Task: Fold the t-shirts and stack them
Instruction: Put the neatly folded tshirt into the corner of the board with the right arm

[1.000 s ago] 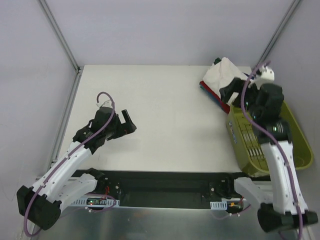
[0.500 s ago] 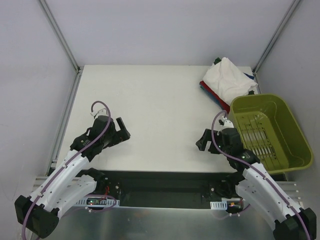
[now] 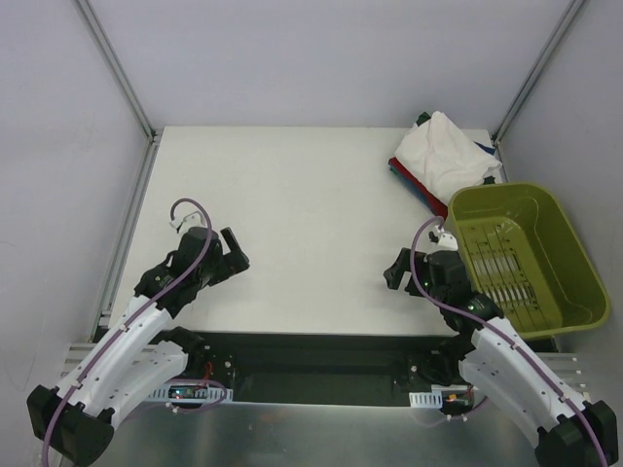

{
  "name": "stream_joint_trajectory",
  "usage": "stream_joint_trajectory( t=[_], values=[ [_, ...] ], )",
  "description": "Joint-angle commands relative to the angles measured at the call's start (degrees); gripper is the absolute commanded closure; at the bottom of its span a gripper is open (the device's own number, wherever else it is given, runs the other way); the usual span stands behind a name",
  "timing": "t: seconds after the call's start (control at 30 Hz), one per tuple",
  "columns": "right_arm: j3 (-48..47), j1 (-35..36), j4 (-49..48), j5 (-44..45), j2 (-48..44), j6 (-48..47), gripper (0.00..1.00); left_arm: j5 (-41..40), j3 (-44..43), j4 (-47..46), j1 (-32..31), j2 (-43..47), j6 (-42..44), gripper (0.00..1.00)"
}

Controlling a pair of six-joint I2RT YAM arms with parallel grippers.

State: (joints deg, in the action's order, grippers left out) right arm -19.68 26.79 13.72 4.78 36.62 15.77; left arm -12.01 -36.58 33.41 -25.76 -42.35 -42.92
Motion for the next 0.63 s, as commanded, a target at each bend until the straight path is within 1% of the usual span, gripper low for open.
stream_joint_trajectory(
  t=[0.0,0.17,0.6],
  values=[
    [0.61,0.55,-1.76,2.25,-0.23,0.93,0.03,-3.71,0.63,0.25,0.62,2.18,-1.64,0.01],
    [0.87,0.9,-2.46,2.52,-0.41,1.37,0.03,-3.9,-0.34,0.17,0.62,1.74,-0.94,0.01],
    [1.67,1.87,-3.34,3.66,-1.11,1.55,0.03,-2.4,0.89,-2.56,0.62,2.53,-0.33,0.01]
  ],
)
